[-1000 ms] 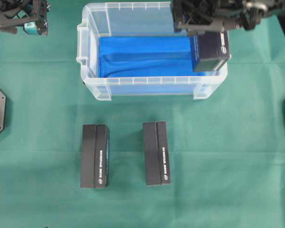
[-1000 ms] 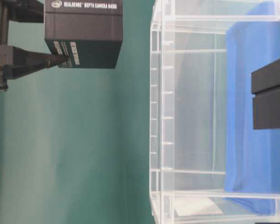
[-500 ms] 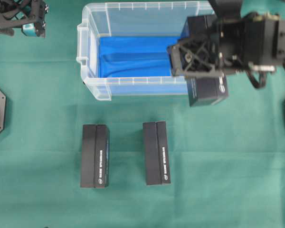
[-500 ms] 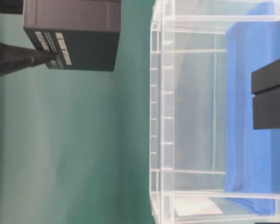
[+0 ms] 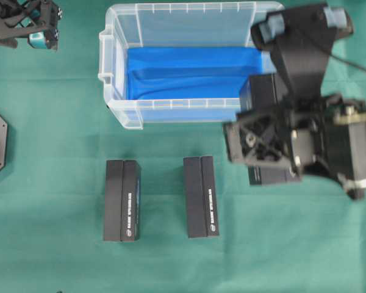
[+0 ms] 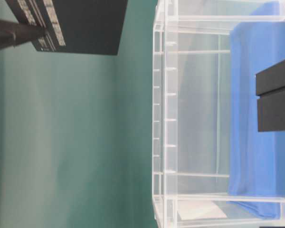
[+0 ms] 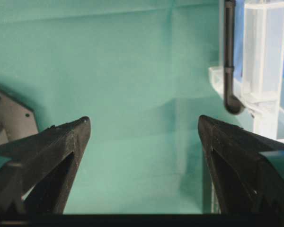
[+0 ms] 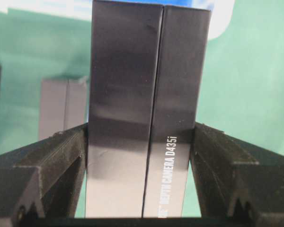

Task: Take out the box from the case.
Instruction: 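Carry the black boxes with the right gripper toward the table front right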

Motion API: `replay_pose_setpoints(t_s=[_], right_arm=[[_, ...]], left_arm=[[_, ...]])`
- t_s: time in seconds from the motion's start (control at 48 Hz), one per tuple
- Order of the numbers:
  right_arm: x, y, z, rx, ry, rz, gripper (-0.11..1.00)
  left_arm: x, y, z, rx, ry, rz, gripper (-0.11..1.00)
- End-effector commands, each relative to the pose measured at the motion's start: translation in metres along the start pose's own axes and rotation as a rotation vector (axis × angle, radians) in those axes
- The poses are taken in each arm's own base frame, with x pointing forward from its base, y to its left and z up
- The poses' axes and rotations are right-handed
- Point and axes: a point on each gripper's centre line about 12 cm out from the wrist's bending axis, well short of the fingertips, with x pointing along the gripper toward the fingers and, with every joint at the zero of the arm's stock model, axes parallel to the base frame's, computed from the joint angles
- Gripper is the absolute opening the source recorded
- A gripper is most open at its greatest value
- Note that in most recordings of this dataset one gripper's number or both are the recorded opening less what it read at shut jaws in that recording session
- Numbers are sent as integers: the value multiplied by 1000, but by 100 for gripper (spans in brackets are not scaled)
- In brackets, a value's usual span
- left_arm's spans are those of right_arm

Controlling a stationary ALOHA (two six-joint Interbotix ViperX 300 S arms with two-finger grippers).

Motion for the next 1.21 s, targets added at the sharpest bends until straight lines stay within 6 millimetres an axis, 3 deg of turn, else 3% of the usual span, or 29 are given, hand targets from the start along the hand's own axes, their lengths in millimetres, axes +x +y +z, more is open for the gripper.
replay_pose_setpoints(t_s=[0.0, 0.438, 1.188], right_arm=[[-15, -4, -5, 12, 5, 31, 67], [-22, -7, -38, 39, 13, 39, 67], [-21, -7, -43, 45, 13, 37, 67]], left_arm=[[-7, 0, 0, 0, -12, -22, 93], [-5, 0, -2, 3, -7, -16, 93], [-5, 0, -2, 5, -9, -19, 93]])
